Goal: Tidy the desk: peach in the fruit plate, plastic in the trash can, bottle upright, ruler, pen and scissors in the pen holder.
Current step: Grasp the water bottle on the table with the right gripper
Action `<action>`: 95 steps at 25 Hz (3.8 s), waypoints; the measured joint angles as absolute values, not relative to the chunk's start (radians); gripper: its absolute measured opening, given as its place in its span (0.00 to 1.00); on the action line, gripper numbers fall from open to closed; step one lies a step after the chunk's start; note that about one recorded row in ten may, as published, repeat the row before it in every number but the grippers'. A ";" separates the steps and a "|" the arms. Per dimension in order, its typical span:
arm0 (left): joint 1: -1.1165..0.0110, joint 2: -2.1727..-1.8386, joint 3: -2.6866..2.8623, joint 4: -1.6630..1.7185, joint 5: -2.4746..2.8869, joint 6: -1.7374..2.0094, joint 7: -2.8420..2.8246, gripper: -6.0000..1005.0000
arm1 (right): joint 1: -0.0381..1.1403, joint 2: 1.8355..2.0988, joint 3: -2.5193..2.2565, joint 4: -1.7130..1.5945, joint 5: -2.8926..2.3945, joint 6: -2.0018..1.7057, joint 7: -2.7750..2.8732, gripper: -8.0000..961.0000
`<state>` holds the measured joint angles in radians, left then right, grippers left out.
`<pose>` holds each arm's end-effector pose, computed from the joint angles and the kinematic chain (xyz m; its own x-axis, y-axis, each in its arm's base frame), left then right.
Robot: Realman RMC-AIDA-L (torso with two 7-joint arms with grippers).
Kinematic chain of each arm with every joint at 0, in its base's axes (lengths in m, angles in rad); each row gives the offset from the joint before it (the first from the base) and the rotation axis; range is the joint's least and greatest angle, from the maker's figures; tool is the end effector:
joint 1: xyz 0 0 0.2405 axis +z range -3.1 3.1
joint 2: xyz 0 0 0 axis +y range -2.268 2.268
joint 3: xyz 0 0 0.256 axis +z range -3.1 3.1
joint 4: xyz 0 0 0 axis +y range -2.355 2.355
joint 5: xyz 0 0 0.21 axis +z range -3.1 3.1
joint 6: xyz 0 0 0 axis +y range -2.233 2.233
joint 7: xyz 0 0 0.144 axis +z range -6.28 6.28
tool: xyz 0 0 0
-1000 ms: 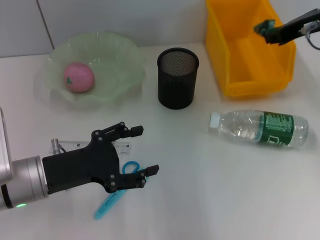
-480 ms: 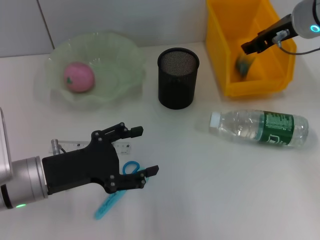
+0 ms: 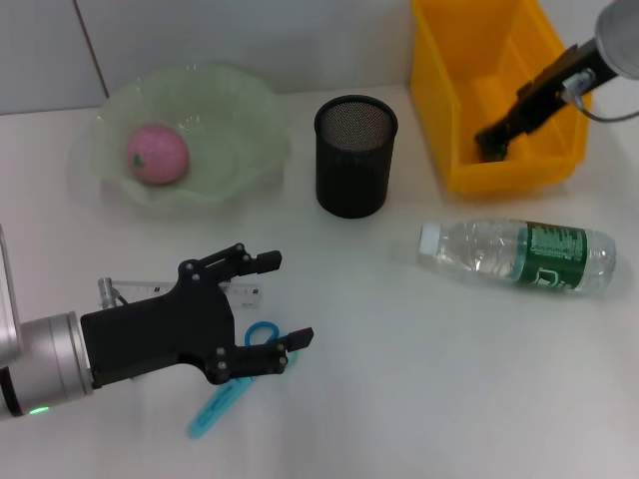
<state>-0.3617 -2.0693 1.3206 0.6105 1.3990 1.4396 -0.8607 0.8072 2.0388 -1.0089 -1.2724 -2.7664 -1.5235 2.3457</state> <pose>-0.2445 0.2863 -0.0517 0.8288 -0.0630 0.5559 0.1015 -0.9602 -0.2600 0.1674 0.4209 0.0786 0.8049 -0.5848 0.1009 -0.4184 -0.6798 -0.6023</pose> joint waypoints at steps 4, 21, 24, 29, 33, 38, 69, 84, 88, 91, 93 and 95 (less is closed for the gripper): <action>-0.359 -2.069 1.318 0.611 1.398 1.432 -0.862 0.84 | 0.840 2.019 -0.937 -1.349 -2.747 -1.792 2.182 0.86; -0.359 -2.069 1.318 0.609 1.394 1.429 -0.882 0.84 | 0.818 2.045 -1.052 -1.237 -2.855 -1.736 1.910 0.86; -0.358 -2.069 1.317 0.609 1.394 1.430 -0.882 0.84 | 0.818 2.050 -1.047 -1.226 -2.881 -1.725 1.909 0.86; -0.360 -2.068 1.316 0.609 1.394 1.429 -0.882 0.84 | 0.804 2.045 -1.039 -1.192 -2.892 -1.705 1.909 0.86; -0.364 -2.068 1.316 0.609 1.396 1.429 -0.882 0.83 | 0.801 2.044 -1.041 -1.119 -2.895 -1.650 1.909 0.86; -0.365 -2.068 1.316 0.609 1.398 1.428 -0.882 0.83 | 0.806 2.047 -1.041 -1.058 -2.903 -1.583 1.912 0.86; -0.363 -2.066 1.323 0.609 1.399 1.428 -0.881 0.83 | 0.857 2.051 -1.054 -0.875 -2.920 -1.468 1.987 0.86; -0.362 -2.066 1.324 0.609 1.399 1.428 -0.881 0.83 | 0.865 2.053 -1.078 -0.830 -2.920 -1.433 1.989 0.85; -0.362 -2.066 1.323 0.609 1.399 1.428 -0.881 0.83 | 0.863 2.055 -1.080 -0.829 -2.919 -1.429 1.990 0.85; -0.362 -2.066 1.324 0.609 1.399 1.428 -0.881 0.83 | 0.861 2.056 -1.080 -0.829 -2.919 -1.429 1.990 0.85; -0.362 -2.066 1.323 0.609 1.399 1.429 -0.881 0.83 | 0.861 2.057 -1.080 -0.829 -2.919 -1.428 1.990 0.85; -0.362 -2.066 1.321 0.609 1.399 1.429 -0.881 0.83 | 0.861 2.058 -1.081 -0.829 -2.919 -1.429 1.991 0.85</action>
